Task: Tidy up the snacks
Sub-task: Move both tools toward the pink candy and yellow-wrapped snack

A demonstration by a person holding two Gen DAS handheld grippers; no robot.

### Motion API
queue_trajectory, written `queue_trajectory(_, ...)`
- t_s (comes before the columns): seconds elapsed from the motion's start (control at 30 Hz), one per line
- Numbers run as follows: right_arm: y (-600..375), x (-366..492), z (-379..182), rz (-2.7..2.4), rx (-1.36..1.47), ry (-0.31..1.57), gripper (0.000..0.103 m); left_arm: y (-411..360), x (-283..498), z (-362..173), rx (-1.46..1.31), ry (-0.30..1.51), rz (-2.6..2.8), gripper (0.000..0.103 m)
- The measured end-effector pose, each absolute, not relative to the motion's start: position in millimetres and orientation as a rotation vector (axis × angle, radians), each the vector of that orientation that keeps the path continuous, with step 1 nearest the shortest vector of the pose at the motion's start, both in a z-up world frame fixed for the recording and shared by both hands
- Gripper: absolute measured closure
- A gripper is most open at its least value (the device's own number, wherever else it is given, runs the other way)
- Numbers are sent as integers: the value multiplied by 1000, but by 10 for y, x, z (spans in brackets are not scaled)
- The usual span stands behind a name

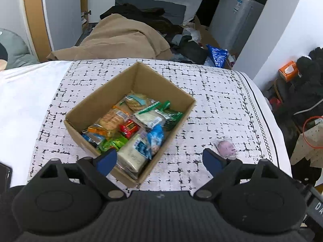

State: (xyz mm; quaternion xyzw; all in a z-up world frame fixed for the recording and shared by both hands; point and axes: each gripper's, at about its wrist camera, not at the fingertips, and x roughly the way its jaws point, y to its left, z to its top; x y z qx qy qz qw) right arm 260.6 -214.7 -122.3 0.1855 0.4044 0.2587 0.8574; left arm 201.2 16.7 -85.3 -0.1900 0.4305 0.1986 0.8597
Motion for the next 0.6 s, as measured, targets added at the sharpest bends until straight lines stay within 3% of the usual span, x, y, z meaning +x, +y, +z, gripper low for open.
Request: queue_trajectory(0.6, -2623, 2773, -1499, 389, 542, 892, 3, -175, 2289, -1044, -423, 951, 342, 5)
